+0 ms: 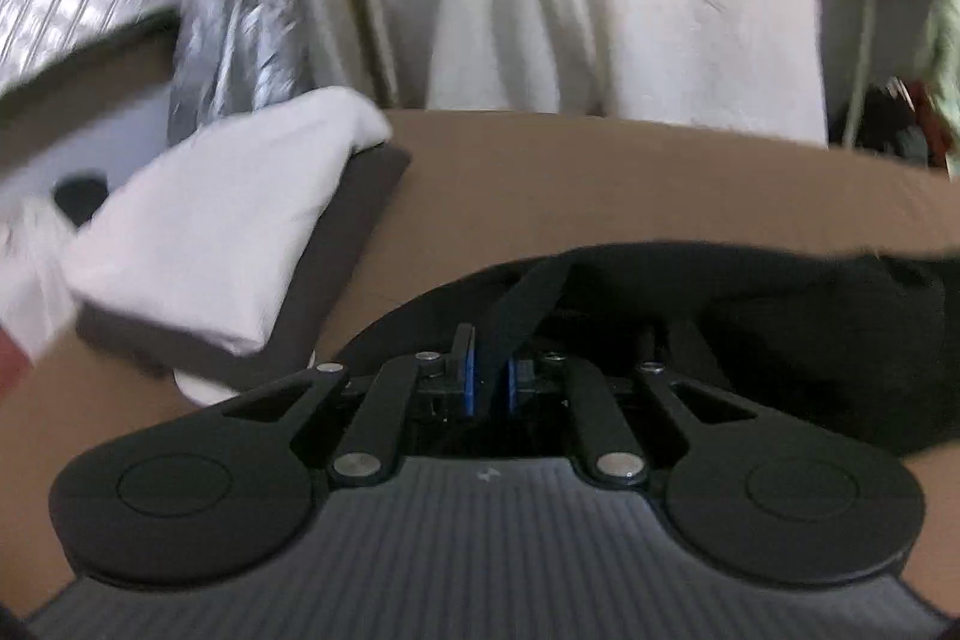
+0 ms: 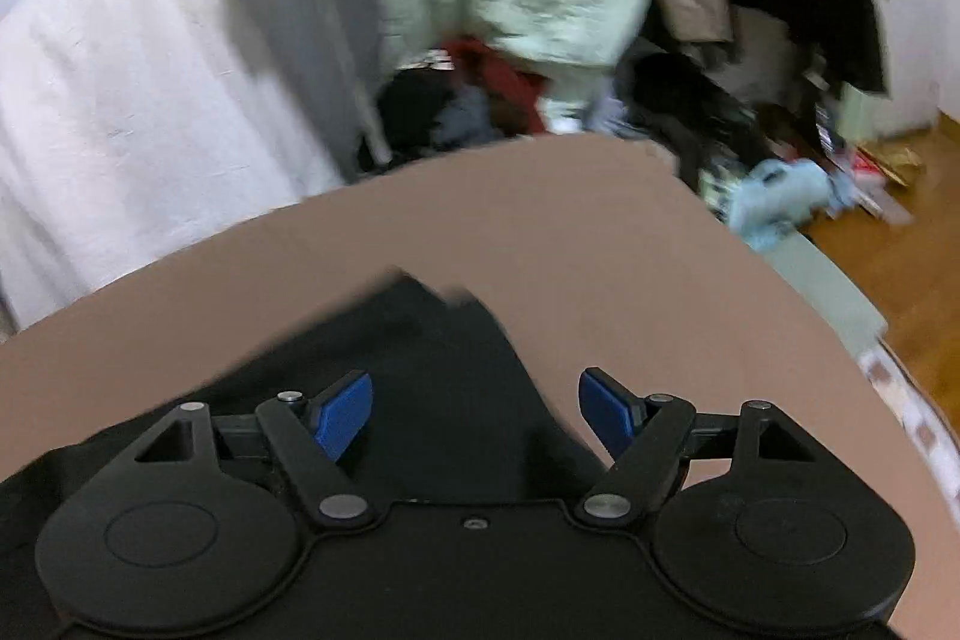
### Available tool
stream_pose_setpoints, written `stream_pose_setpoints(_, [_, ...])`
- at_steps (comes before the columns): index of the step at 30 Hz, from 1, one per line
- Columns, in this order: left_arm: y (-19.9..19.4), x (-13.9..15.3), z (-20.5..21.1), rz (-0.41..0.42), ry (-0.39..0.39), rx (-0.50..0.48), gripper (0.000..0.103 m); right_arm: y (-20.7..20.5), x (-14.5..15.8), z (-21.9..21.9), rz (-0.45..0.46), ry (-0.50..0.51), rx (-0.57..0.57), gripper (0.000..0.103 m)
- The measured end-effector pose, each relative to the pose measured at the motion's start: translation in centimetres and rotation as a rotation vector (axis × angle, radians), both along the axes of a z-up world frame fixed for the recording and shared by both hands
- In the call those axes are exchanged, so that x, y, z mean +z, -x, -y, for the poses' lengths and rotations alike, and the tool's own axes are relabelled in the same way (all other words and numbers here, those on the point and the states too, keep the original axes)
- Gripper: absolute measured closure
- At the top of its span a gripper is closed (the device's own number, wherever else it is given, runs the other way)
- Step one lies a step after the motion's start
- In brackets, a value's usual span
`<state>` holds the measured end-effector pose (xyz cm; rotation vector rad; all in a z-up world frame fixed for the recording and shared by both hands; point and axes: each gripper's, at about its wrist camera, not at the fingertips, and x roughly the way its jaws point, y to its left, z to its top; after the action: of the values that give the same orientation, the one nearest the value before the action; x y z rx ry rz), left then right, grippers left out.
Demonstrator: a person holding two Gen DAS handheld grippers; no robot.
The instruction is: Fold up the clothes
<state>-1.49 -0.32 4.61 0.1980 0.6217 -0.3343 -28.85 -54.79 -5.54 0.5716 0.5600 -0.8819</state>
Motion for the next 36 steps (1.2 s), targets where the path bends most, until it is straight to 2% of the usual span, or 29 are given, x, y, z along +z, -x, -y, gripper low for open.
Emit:
stream_pose_setpoints(1, [-0.3, 0.1, 0.0, 0.008, 0.001, 0.018, 0.091, -0.1, -0.1, -0.1, -0.008, -0.02, 0.022, 0.023])
stream_pose_setpoints(3, [-0.3, 0.0, 0.3, 0.054, -0.048, 0.036, 0.088, -0.8, 0.5, -0.9, -0.015, -0.019, 0.083, 0.023])
stream_pose_setpoints(5, [0.0, -0.7, 1.3, 0.087, -0.114, 0.036, 0.086, -1.3, 1.3, -2.1, -0.009, 0.001, 0.091, 0.023])
stream_pose_setpoints(8, [0.6, -1.3, 2.6, 0.119, -0.168, 0.026, 0.089, -2.0, 1.2, -2.7, 0.042, -0.097, 0.139, 0.022])
stream_pose_setpoints(12, [1.6, 0.9, 1.8, 0.223, -0.095, 0.025, 0.091, -2.9, 0.7, -3.2, 0.119, -0.256, 0.215, 0.022])
stream_pose_setpoints(15, [3.5, 3.3, 0.1, 0.378, -0.052, 0.069, 0.091, -3.1, -0.5, -3.3, 0.158, -0.393, 0.211, 0.022])
stream_pose_setpoints(17, [4.9, 4.8, -1.0, 0.481, -0.036, 0.098, 0.091, -3.3, -1.5, -3.5, 0.176, -0.431, 0.191, 0.022])
stream_pose_setpoints(19, [6.0, 5.3, -1.8, 0.515, -0.019, 0.106, 0.09, -3.6, -2.3, -3.8, 0.192, -0.443, 0.179, 0.022])
stream_pose_setpoints(21, [5.8, 5.5, -2.4, 0.456, 0.01, 0.096, 0.09, -3.9, -3.2, -4.2, 0.208, -0.456, 0.168, 0.022])
stream_pose_setpoints(25, [3.2, 3.6, -2.6, 0.299, 0.009, 0.1, 0.09, -4.6, -4.9, -4.8, 0.241, -0.481, 0.144, 0.019])
stream_pose_setpoints(26, [3.0, 3.1, -2.5, 0.313, -0.021, 0.106, 0.09, -4.9, -5.4, -5.0, 0.25, -0.468, 0.127, 0.019])
stream_pose_setpoints(27, [2.7, 2.7, -2.3, 0.332, -0.052, 0.112, 0.09, -5.5, -5.8, -5.2, 0.25, -0.422, 0.113, 0.028])
stream_pose_setpoints(28, [2.5, 2.3, -2.2, 0.35, -0.084, 0.118, 0.09, -5.9, -5.5, -5.6, 0.233, -0.348, 0.127, 0.059])
stream_pose_setpoints(29, [2.5, 2.3, -2.3, 0.371, -0.102, 0.119, 0.09, -6.3, -4.8, -6.2, 0.21, -0.262, 0.156, 0.075])
stream_pose_setpoints(30, [2.6, 2.6, -2.6, 0.376, -0.093, 0.113, 0.09, -6.7, -4.0, -6.8, 0.186, -0.175, 0.185, 0.085])
stream_pose_setpoints(32, [2.8, 3.5, -3.8, 0.345, -0.027, 0.101, 0.09, -6.1, -1.0, -8.3, 0.166, -0.019, 0.202, 0.093])
stream_pose_setpoints(33, [2.9, 3.9, -4.4, 0.322, 0.01, 0.099, 0.09, -5.6, 0.7, -9.0, 0.161, 0.057, 0.204, 0.1])
stream_pose_setpoints(34, [3.1, 4.4, -5.0, 0.299, 0.048, 0.096, 0.09, -4.8, 2.4, -9.6, 0.151, 0.138, 0.191, 0.103])
stream_pose_setpoints(36, [3.4, 4.8, -5.9, 0.241, 0.064, 0.116, 0.09, -1.9, 5.4, -10.2, 0.102, 0.306, 0.105, 0.103])
